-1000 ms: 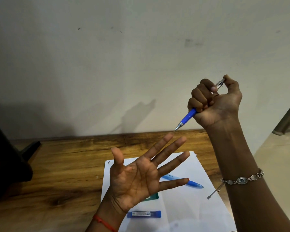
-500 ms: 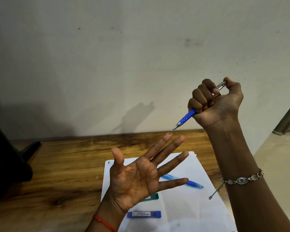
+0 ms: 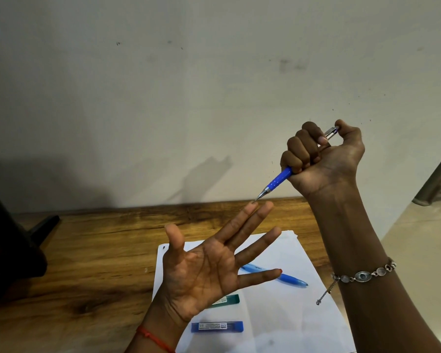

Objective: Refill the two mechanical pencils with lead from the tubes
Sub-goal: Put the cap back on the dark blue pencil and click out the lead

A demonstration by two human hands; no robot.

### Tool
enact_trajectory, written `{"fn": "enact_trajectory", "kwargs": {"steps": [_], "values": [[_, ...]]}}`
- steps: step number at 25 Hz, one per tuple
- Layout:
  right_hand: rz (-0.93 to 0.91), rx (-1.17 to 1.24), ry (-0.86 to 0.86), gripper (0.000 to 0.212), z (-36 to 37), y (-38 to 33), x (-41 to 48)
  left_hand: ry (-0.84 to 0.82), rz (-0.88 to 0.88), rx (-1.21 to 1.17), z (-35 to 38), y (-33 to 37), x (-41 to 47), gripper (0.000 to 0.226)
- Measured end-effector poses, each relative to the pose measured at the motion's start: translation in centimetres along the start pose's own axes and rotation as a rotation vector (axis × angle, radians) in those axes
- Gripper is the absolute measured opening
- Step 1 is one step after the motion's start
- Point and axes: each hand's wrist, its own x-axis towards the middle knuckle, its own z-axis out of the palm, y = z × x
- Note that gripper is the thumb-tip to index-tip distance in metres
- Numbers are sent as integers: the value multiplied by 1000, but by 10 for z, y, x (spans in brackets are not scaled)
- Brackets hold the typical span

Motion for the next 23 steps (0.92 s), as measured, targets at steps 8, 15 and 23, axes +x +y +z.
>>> {"fn": "enact_trajectory", "kwargs": {"steps": [8,15,23], "values": [[-7,1,-1,38,0,1,1,-17,9,-17,0,1,0,101],[4,22,-33,57,-5,1,4,-35,16,-7,-2,3,0,101],[-6,-4,-164,60,-7,12,6,13,69,-11,-8,17,-4,93]]}}
